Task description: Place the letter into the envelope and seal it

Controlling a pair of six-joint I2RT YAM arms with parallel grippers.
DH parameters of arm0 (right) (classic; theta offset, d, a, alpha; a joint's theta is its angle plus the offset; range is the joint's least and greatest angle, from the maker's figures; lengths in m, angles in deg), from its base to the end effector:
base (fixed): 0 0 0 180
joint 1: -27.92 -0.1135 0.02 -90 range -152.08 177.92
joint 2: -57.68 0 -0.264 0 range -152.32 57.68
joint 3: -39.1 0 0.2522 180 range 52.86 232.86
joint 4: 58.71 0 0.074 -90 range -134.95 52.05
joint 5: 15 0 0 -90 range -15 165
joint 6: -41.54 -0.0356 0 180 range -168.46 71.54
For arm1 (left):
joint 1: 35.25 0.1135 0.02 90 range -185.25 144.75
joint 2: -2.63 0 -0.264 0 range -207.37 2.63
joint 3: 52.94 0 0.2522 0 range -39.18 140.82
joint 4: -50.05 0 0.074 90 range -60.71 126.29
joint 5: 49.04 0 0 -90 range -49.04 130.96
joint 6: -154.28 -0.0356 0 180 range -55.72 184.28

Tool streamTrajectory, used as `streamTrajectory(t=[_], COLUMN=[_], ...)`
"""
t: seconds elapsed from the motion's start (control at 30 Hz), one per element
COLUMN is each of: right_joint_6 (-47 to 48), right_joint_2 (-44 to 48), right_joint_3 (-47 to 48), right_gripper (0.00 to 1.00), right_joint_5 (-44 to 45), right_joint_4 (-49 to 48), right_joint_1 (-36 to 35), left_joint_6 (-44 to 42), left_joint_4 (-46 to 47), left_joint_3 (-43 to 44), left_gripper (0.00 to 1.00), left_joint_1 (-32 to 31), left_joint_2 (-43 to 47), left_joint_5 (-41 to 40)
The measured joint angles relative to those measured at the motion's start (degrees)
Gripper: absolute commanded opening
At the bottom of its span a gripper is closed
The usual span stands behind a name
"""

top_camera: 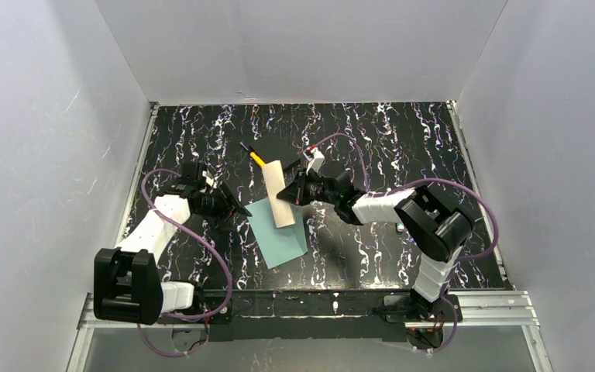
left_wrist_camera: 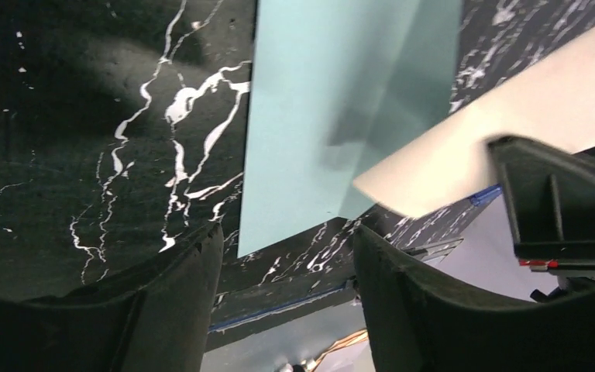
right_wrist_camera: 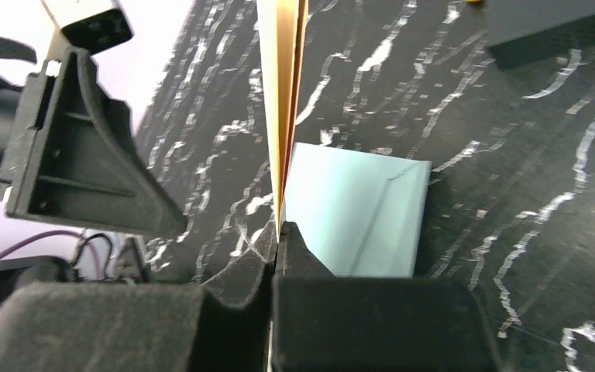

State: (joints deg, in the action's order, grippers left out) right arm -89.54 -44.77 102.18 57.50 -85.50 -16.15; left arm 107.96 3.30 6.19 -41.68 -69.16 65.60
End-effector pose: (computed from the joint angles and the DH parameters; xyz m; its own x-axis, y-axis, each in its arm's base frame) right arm 0.2636 0.2701 0.1878 -0.6924 0.2019 -0.6927 -0.5561 0.4622 0.6907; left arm 0.2345 -0.0414 0.2174 -0.8345 -0.5377 -0.1202 -0.3647 0.7026 -0.6110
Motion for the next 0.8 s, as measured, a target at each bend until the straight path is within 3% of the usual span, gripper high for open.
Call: streamTrajectory(t=[0.1, 0.3, 0.8], right_joint_6=[1.4, 2.4, 4.0], right_joint_2=[-2.0, -6.5, -10.7], right_joint_3=[-1.1, -1.4, -6.0], right_gripper=[0.01, 0.01, 0.01], right_joint_5=[2.8, 6.1, 8.1], right_joint_4=[-2.3, -6.6, -20.0], right_joint_1=[0.1, 1.3, 2.8], left_joint_6=[0.5, 0.3, 3.0], left_joint_4=[-0.1, 0.6, 1.8], left_joint_3=[-0.9, -0.5, 0.9], left_gripper=[0.47, 0.4, 0.41], left_joint_1=[0.0, 0.0, -2.1], left_joint_2=[-2.3, -8.8, -19.7], left_joint_5=[-0.5, 0.0, -0.1])
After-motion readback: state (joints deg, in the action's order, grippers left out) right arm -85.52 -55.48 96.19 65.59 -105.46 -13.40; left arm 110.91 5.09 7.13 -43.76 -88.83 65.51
